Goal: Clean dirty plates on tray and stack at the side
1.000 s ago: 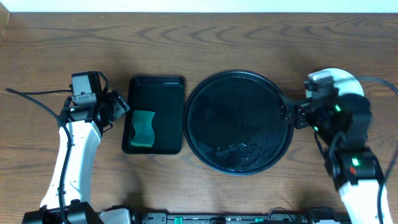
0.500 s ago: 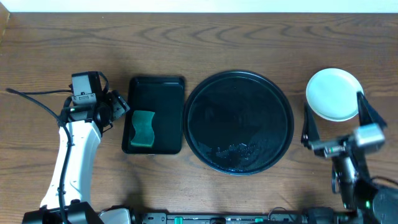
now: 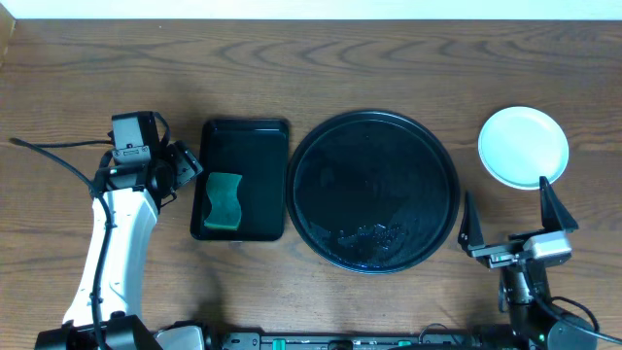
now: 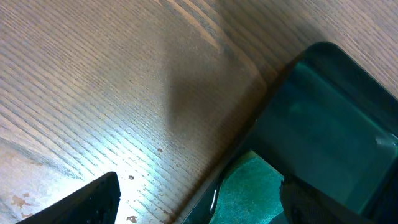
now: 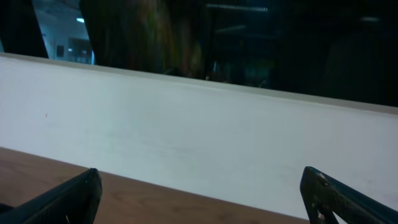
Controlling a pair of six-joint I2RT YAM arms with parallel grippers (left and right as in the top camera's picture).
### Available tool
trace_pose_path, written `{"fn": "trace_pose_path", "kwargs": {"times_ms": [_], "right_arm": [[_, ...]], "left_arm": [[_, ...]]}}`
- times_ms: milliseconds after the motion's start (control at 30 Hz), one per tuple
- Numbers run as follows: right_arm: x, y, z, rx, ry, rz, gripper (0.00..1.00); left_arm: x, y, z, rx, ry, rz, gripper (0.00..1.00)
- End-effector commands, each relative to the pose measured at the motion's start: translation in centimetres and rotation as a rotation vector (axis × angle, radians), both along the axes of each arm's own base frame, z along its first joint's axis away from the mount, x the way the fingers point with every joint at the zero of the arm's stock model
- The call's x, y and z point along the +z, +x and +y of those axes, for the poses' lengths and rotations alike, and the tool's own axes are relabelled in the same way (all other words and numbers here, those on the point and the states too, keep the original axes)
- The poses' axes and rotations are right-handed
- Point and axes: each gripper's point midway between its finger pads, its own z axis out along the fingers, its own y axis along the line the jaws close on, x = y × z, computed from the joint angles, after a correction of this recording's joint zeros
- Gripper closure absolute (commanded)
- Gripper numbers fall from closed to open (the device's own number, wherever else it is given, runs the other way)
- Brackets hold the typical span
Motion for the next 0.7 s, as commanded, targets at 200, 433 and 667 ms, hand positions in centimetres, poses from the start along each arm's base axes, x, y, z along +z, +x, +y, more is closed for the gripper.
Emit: {"fn": "trace_pose_path", "kwargs": {"times_ms": [200, 433, 667], "right_arm": [[-1.8, 0.3, -1.0, -0.041, 0.036, -0.076, 0.01], [-5.0, 1.5, -1.1, -0.043, 0.04, 0.003, 0.01], [-7.7, 2.3, -1.1, -0.042, 0.044, 0.122, 0.01]], "left_arm": [[0.8, 0.4, 0.2, 0.006, 0.004, -0.022, 0.18], [0.8, 0.4, 0.2, 0.006, 0.004, -0.022, 0.17], [0.9, 0.4, 0.2, 0.006, 0.004, -0.022, 0.18]]}}
